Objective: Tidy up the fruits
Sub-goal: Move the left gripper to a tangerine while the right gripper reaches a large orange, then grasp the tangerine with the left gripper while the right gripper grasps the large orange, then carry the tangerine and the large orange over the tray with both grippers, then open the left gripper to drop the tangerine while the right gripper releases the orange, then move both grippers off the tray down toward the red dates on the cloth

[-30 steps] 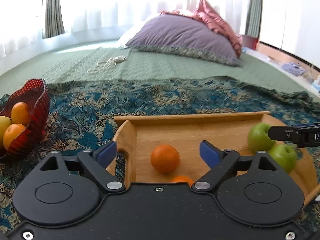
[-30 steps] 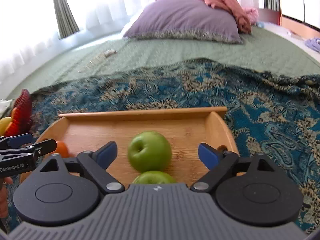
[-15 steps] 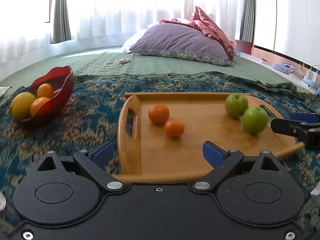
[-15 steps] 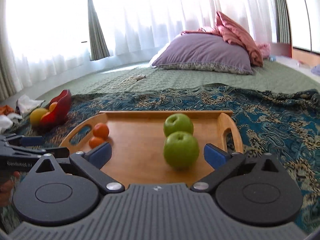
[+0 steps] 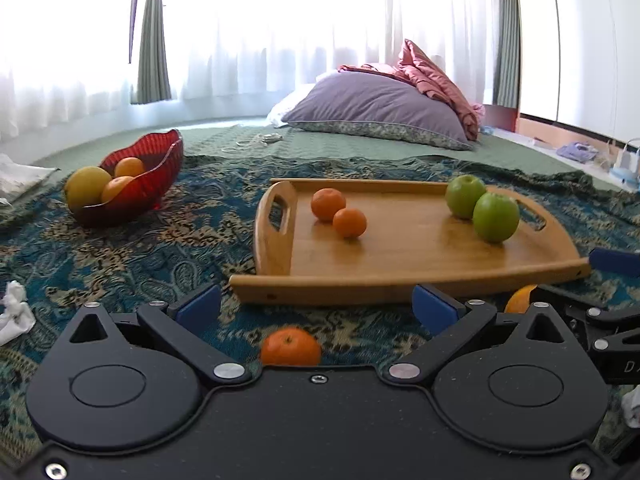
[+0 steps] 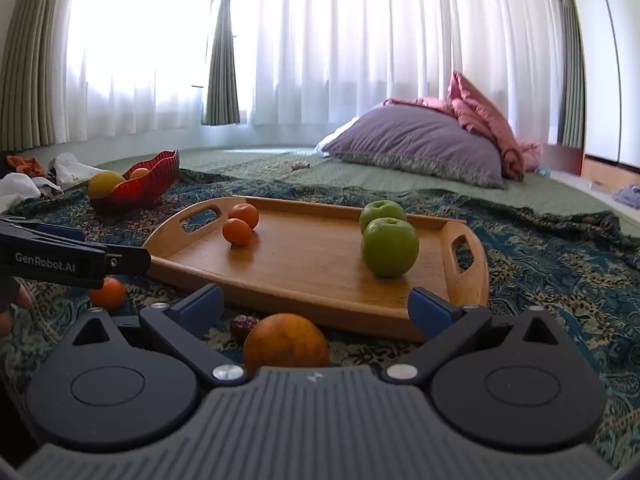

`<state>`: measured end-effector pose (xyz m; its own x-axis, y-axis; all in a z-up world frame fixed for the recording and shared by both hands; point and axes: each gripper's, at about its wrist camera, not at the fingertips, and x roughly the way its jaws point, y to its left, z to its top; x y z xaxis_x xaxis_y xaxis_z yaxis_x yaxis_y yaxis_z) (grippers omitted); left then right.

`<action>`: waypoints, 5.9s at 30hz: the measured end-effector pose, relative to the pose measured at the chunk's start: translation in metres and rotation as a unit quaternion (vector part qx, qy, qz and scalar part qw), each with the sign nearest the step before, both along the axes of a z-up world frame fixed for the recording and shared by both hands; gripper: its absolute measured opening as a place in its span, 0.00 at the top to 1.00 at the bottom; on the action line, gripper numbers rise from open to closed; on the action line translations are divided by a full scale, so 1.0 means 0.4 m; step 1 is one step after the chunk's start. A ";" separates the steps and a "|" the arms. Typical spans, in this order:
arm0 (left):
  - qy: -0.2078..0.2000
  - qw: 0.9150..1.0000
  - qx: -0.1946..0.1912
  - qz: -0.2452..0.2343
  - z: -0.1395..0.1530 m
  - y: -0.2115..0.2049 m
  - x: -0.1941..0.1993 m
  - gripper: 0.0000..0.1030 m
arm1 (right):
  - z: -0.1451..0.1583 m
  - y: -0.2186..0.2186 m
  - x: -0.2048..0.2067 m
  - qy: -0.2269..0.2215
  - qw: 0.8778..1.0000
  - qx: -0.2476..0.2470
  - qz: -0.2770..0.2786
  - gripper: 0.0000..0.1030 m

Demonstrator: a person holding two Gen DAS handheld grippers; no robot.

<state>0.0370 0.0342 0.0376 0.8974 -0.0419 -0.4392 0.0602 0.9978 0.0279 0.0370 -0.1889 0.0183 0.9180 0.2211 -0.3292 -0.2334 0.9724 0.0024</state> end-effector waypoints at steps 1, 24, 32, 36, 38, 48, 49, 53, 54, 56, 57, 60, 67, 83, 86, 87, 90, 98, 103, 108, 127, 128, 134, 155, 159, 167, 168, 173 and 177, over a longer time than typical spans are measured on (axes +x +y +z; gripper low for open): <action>-0.003 1.000 0.004 0.000 -0.005 -0.003 -0.008 0.01 | -0.004 0.002 -0.006 -0.005 1.000 -0.001 -0.003 0.00; 0.027 1.000 0.009 -0.009 -0.062 -0.009 -0.006 0.12 | -0.074 0.037 -0.008 0.007 0.999 -0.046 -0.020 0.00; 0.057 0.998 -0.021 0.000 -0.070 0.012 0.012 0.32 | -0.078 0.031 0.005 0.021 0.999 -0.039 -0.013 0.00; 0.061 0.998 -0.021 0.009 -0.073 0.019 0.014 0.42 | -0.079 0.035 0.006 0.023 0.999 -0.043 -0.003 0.00; 0.062 0.998 -0.016 0.011 -0.073 0.018 0.013 0.45 | -0.080 0.036 0.004 0.021 0.999 -0.044 0.001 0.02; 0.064 0.998 -0.014 0.025 -0.063 0.033 0.013 0.68 | -0.040 0.047 -0.007 0.014 0.998 -0.059 0.012 0.12; 0.065 0.997 -0.015 0.024 -0.061 0.034 0.014 0.68 | -0.037 0.050 -0.005 0.018 0.998 -0.060 0.015 0.12; 0.067 0.997 -0.020 0.020 -0.055 0.036 0.014 0.68 | -0.045 0.063 0.006 0.036 0.997 -0.070 0.018 0.24; 0.067 0.997 -0.020 0.018 -0.055 0.034 0.013 0.68 | -0.047 0.065 0.007 0.039 0.996 -0.073 0.016 0.28; 0.066 0.998 -0.018 0.014 -0.053 0.028 0.011 0.68 | -0.048 0.064 0.011 0.045 0.996 -0.072 0.014 0.33; 0.065 0.998 -0.018 0.011 -0.052 0.025 0.010 0.68 | -0.047 0.062 0.013 0.048 0.996 -0.069 0.014 0.38; 0.059 0.998 -0.017 0.004 -0.043 0.012 0.007 0.68 | -0.041 0.057 0.013 0.051 0.997 -0.057 0.015 0.47; 0.035 0.999 -0.015 -0.014 0.000 -0.015 0.021 0.68 | -0.019 0.037 0.004 0.038 0.999 -0.023 0.000 0.48; 0.019 0.998 0.011 -0.057 0.034 -0.071 0.148 0.68 | 0.062 -0.020 0.103 0.009 0.998 -0.012 -0.053 0.48; 0.026 0.998 0.018 -0.059 0.030 -0.072 0.179 0.68 | 0.054 -0.028 0.131 0.017 0.998 -0.014 -0.066 0.48; 0.027 0.998 0.018 -0.058 0.028 -0.070 0.187 0.68 | 0.051 -0.031 0.138 0.020 0.997 -0.014 -0.070 0.48; 0.036 0.998 0.014 -0.055 0.015 -0.064 0.212 0.68 | 0.040 -0.040 0.159 0.034 0.996 -0.006 -0.081 0.48; 0.052 0.998 0.009 -0.046 -0.019 -0.056 0.248 0.68 | 0.010 -0.039 0.196 0.056 0.994 0.005 -0.097 0.48; 0.055 0.997 0.007 -0.047 -0.031 -0.062 0.270 0.68 | 0.003 -0.034 0.211 0.061 0.993 0.001 -0.101 0.48; 0.058 0.997 0.008 -0.047 -0.043 -0.071 0.284 0.68 | -0.003 -0.038 0.220 0.067 0.992 0.009 -0.109 0.48; 0.059 0.997 0.013 -0.045 -0.052 -0.077 0.307 0.68 | -0.015 -0.038 0.230 0.075 0.990 0.006 -0.117 0.48; 0.059 0.997 0.012 -0.045 -0.052 -0.076 0.307 0.68 | -0.015 -0.037 0.229 0.075 0.990 0.005 -0.116 0.48; 0.059 0.997 0.013 -0.045 -0.053 -0.076 0.308 0.68 | -0.013 -0.030 0.228 0.076 0.991 -0.002 -0.112 0.48; 0.056 0.997 0.017 -0.051 -0.024 -0.076 0.274 0.48 | 0.004 -0.019 0.188 0.071 0.993 -0.013 -0.091 0.31; 0.053 0.996 0.020 -0.064 -0.007 -0.079 0.247 0.41 | 0.010 -0.021 0.159 0.063 0.994 -0.016 -0.085 0.28; 0.056 0.993 0.017 -0.098 0.008 -0.092 0.180 0.31 | 0.015 -0.017 0.090 0.048 0.997 -0.027 -0.061 0.22; 0.057 0.993 0.017 -0.103 0.009 -0.096 0.169 0.29 | 0.014 -0.016 0.081 0.046 0.997 -0.029 -0.057 0.21; 0.060 0.990 0.015 -0.124 0.009 -0.110 0.131 0.26 | 0.010 -0.015 0.041 0.040 0.997 -0.044 -0.039 0.20; 0.065 0.988 0.020 -0.138 -0.001 -0.125 0.110 0.25 | -0.001 -0.015 0.023 0.046 0.997 -0.055 -0.032 0.20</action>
<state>0.0809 -0.0160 0.0372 0.7901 -0.2578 -0.5562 0.3356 0.9411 0.0406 0.0461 -0.1949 0.0179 0.8943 0.1203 -0.4309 -0.1738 0.9809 -0.0869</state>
